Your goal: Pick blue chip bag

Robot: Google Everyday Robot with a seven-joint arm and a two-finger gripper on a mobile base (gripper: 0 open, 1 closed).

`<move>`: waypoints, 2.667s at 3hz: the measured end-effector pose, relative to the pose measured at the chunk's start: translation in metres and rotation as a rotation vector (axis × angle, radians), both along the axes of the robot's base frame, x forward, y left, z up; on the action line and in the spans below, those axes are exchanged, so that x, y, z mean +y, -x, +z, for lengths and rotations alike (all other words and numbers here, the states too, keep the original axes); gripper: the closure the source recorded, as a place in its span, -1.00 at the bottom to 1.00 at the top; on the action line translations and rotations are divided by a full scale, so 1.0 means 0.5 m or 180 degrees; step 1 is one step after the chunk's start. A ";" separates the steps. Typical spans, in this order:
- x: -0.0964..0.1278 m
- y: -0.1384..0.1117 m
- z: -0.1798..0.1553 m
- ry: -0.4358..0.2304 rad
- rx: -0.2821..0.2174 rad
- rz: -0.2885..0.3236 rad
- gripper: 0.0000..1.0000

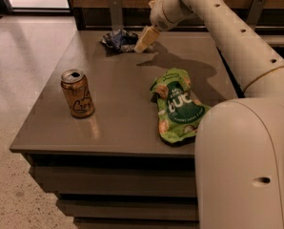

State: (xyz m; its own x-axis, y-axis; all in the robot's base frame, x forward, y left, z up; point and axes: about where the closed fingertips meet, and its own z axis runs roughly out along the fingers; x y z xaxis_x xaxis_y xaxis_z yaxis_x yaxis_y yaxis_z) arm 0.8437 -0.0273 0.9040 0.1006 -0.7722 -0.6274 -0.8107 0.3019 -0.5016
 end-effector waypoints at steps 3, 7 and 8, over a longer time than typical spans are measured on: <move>0.043 -0.056 -0.051 -0.0242 -0.0099 -0.0141 -1.00; 0.072 -0.083 -0.113 -0.0317 0.0056 -0.0227 0.28; 0.072 -0.083 -0.114 -0.0316 0.0047 -0.0227 0.74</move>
Offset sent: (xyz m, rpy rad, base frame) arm 0.0302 0.0193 -0.0233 0.0898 -0.0423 -0.0506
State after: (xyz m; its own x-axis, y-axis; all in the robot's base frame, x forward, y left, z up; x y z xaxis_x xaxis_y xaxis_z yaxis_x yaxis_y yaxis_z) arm 0.8850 0.0089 0.8470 0.0380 -0.7110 -0.7022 -0.7925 0.4066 -0.4546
